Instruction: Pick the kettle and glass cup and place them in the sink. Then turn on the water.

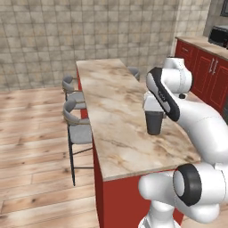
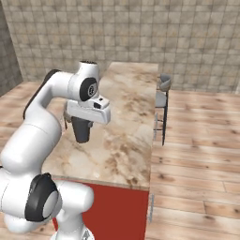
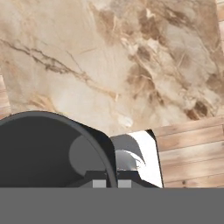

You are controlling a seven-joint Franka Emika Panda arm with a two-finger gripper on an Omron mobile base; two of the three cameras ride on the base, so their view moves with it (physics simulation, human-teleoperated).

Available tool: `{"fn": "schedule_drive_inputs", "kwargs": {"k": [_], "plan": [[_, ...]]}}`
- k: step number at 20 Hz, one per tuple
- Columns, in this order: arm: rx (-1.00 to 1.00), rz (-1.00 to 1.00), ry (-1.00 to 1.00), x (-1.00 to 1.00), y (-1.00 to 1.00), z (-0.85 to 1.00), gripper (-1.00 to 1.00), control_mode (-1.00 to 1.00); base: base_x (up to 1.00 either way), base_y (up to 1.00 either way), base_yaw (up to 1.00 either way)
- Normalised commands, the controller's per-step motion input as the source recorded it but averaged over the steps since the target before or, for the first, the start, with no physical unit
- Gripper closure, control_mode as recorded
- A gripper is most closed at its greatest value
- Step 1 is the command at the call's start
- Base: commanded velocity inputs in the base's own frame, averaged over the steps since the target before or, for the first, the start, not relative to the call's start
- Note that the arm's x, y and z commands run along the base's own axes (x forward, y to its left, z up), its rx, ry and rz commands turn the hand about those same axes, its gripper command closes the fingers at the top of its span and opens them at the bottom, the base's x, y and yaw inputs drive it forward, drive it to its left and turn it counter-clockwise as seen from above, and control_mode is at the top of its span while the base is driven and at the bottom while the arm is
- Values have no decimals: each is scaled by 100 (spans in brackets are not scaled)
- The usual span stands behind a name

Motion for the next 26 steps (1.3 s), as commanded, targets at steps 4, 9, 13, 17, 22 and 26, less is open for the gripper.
{"fn": "schedule_drive_inputs", "kwargs": {"k": [4,9,13,17,22,26], "plan": [[0,0,0,0,0,0,100,100,-88,12,0],[0,0,0,0,0,0,100,100,-67,39,5],[0,0,0,0,0,0,100,100,-15,46,35],[0,0,0,0,0,0,100,100,-2,19,54],[0,0,0,0,0,0,100,100,0,19,59],[0,0,0,0,0,0,100,100,0,14,58]]}}
